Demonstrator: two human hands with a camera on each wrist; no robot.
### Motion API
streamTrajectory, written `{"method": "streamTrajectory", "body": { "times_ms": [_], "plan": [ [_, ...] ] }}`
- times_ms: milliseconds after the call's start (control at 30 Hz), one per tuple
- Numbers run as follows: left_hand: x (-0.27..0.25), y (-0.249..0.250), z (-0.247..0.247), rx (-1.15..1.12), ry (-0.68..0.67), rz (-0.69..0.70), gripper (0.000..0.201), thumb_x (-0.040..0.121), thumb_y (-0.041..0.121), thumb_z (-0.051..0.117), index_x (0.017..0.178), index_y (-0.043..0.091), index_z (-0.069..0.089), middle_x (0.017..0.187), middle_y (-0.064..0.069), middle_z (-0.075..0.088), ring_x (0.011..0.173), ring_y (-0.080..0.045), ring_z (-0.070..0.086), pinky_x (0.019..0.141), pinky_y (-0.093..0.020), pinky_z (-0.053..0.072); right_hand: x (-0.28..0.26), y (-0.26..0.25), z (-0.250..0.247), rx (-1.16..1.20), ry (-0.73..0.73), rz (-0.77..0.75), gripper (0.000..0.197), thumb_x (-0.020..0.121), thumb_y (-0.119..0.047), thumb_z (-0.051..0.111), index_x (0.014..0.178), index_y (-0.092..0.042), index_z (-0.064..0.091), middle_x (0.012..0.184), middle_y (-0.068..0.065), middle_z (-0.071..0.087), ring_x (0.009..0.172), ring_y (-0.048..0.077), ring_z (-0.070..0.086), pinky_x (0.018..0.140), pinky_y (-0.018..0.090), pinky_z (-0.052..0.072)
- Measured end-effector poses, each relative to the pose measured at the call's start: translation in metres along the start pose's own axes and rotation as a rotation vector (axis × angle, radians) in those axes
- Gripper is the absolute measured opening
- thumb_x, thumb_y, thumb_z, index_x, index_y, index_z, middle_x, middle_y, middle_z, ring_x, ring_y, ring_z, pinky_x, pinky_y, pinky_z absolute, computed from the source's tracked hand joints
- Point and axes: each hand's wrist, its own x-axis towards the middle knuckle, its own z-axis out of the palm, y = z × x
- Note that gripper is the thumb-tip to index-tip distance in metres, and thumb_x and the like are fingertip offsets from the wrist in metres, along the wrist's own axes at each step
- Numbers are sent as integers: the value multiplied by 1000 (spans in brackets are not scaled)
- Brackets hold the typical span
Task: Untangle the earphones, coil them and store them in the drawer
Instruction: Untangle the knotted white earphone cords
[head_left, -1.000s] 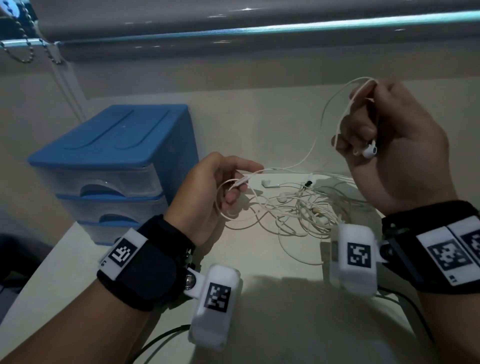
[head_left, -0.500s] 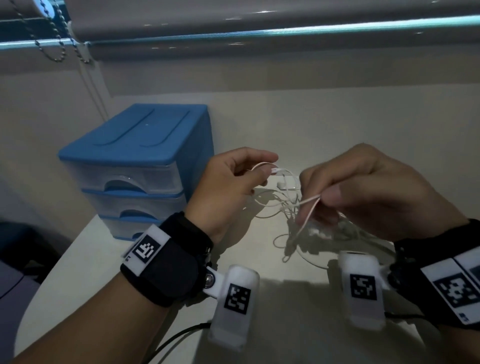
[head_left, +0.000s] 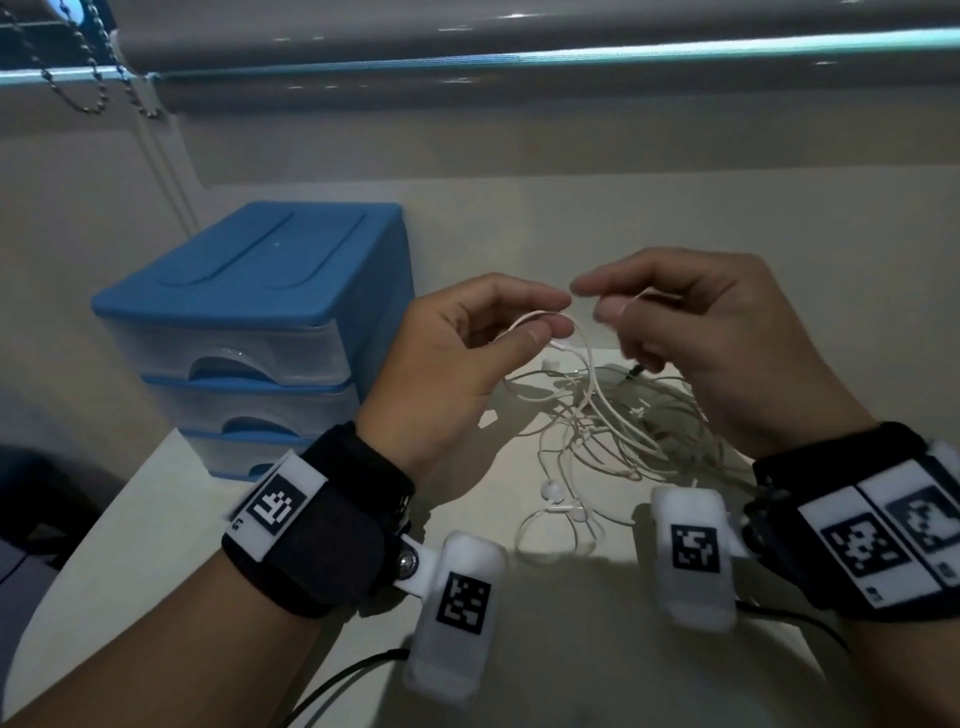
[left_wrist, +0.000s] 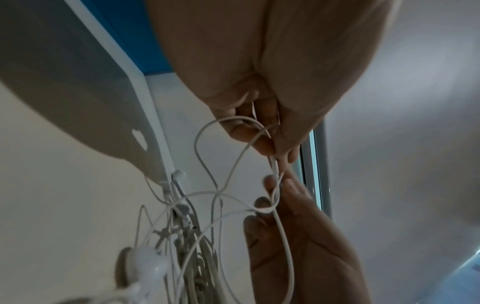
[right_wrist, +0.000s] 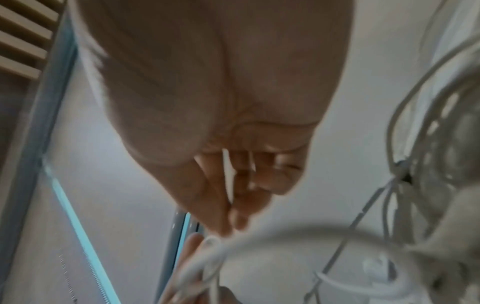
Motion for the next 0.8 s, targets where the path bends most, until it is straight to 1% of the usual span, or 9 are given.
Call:
{"method": "streamTrajectory", "body": {
  "times_ms": [67,167,333,433,533,633,667,733,800],
  "plan": [
    [0,1,1,9,-11,13,17,90,0,69,106,3,73,97,-10,78,87,-7,70,73,-13,49,-1,3,0,-64,-94,89,18,91,-4,70,98,-16,79,77,0,72,62,13,56,57,24,44],
    [0,0,0,16,-5,25,17,89,0,70,105,5,74,98,-13,77,85,-9,70,77,-17,51,-1,3,-1,-29,-219,140,8,90,-9,71,92,-7,78,72,5,69,61,10,55,58,23,42],
    [1,0,-2,-53,31,45,15,91,3,68,105,3,74,94,-12,77,86,-18,72,80,-26,55,0,5,0,-11,-203,159,11,91,-5,69,84,2,72,73,12,70,56,9,52,55,15,41],
    [0,4,-2,-181,49,-51,27,100,17,56,103,-4,72,87,-16,71,72,-23,67,65,-28,54,0,6,-1,-11,-142,113,7,91,-6,70,89,-2,75,73,14,71,60,20,54,59,25,42],
    [0,4,-3,-69,-36,-178,33,103,17,51,99,-11,68,73,-17,64,49,-18,51,44,-24,38,-2,2,-1,-19,-114,27,9,88,-5,73,96,-4,79,81,16,76,74,31,69,70,39,54],
    [-2,3,-1,83,-113,-210,32,100,21,58,93,-8,70,56,-6,47,40,-10,32,40,-19,24,-3,0,1,-36,-96,-23,11,87,-4,76,97,-4,79,87,14,78,85,43,71,83,57,56],
    [-2,3,0,110,-128,-210,31,100,23,58,92,-4,72,54,-3,39,42,-9,27,41,-18,23,-3,0,1,-46,-84,-39,10,86,-5,77,96,-6,80,87,12,78,85,44,70,82,60,56],
    [-2,3,0,111,-119,-211,31,102,25,54,92,2,74,57,-3,26,46,-10,20,42,-19,20,-2,0,0,-48,-51,-75,10,85,-5,78,95,-9,80,88,9,78,84,43,69,76,56,56],
    [-1,2,0,79,-58,-216,32,104,25,51,92,5,72,59,-4,24,48,-11,19,43,-20,18,-1,1,-1,-28,-31,-115,9,84,-5,79,92,-9,80,88,13,75,82,46,63,66,54,50]
  ]
}}
